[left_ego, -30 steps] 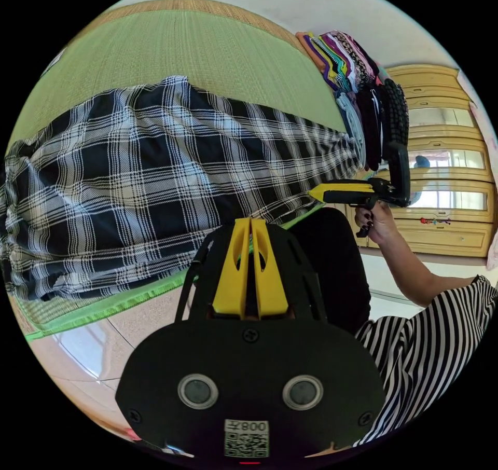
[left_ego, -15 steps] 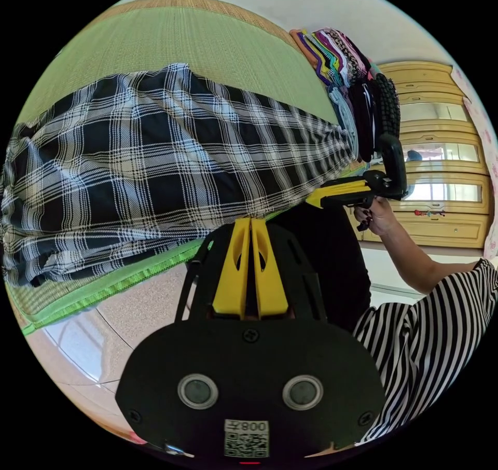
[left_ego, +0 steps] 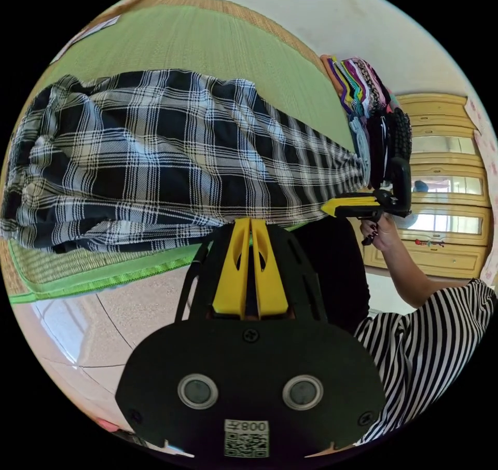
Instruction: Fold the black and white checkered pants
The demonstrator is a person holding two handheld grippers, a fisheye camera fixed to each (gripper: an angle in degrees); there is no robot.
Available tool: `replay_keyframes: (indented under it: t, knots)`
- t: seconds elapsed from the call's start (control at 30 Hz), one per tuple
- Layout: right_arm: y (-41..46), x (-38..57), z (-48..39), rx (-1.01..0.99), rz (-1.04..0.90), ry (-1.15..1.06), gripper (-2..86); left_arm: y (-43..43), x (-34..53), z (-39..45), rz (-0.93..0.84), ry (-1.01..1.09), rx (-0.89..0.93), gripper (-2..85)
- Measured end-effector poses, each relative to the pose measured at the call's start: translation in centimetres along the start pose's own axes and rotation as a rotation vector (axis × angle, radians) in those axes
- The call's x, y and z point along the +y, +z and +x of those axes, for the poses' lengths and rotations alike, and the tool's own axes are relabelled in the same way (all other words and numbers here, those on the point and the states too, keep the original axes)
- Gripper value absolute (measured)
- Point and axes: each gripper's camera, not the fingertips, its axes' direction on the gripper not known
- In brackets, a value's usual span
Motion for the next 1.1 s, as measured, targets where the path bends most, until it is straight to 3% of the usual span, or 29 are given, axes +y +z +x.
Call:
replay_keyframes:
  t: [0.27, 0.43, 0.67, 0.9, 1.1]
  knots:
    - [-1.6, -6.0, -2.0, 0.099, 0.116, -0.023, 0.0, -7.2, 0.2, -2.0, 0.12, -0.057, -0.137, 0.1]
    - [-1.1, -10.5, -2.7, 0.22, 0.112, -0.016, 0.0, -8.8, 1.2, -3.9, 0.073, -0.139, -0.279, 0.1]
    - [0.8, -12.8, -2.8, 0.303, 0.078, 0.053, 0.0, -11.0, 3.8, -4.4, 0.086, -0.188, -0.218, 0.1]
    - [1.9, -12.9, -5.1, 0.377, 0.096, 0.011, 0.1, -14.0, 1.2, -1.0, 0.183, -0.009, -0.204, 0.1]
    - [2.8, -13.1, -6.9, 0.437, 0.107, -0.005, 0.1, -12.7, -4.5, 1.5, 0.13, 0.126, -0.218, 0.1]
